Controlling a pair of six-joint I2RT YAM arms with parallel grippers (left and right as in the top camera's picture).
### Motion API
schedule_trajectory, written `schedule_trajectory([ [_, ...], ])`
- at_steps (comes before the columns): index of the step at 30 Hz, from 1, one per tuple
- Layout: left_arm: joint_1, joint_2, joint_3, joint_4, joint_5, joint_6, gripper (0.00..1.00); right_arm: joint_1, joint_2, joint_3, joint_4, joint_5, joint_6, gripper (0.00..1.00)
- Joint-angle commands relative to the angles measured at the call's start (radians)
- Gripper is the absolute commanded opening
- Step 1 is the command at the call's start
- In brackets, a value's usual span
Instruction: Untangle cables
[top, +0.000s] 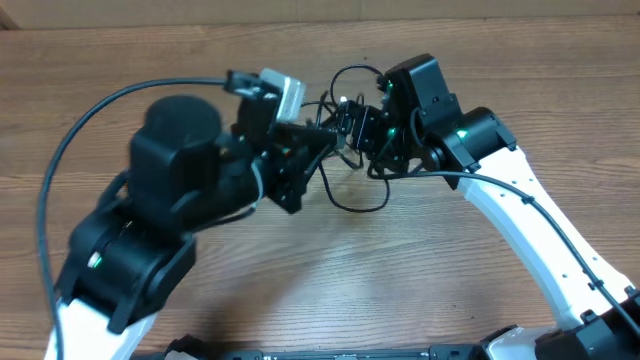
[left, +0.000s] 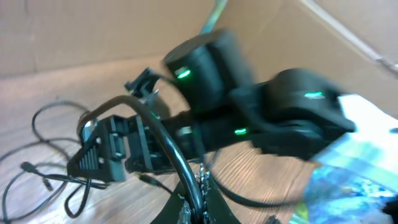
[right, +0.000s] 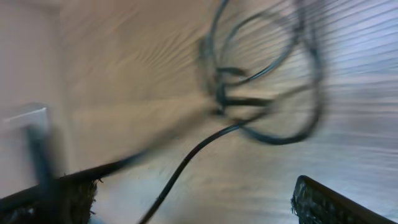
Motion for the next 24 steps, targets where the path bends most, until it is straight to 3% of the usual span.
schedule_trajectory([
  [1, -0.001, -0.114, 0.01, 0.025, 0.045, -0.003, 0.04, -0.002, 0.029, -0.034, 0.022, 0.24, 0.101, 1.0],
  [11, -0.001, -0.274, 0.01, 0.006, -0.002, -0.018, 0.04, -0.021, 0.215, -0.062, 0.014, 0.313, 0.101, 1.0],
  [14, -0.001, -0.288, 0.01, -0.043, -0.148, -0.018, 0.04, -0.038, 0.249, -0.063, -0.009, 0.313, 0.101, 1.0],
  [19, -0.001, -0.282, 0.008, -0.176, -0.509, -0.044, 0.04, -0.087, 0.256, -0.063, -0.069, 0.325, 0.101, 1.0],
  [24, -0.001, -0.277, 0.008, -0.245, -0.744, -0.088, 0.05, -0.164, 0.256, -0.063, -0.144, 0.386, 0.1, 1.0],
])
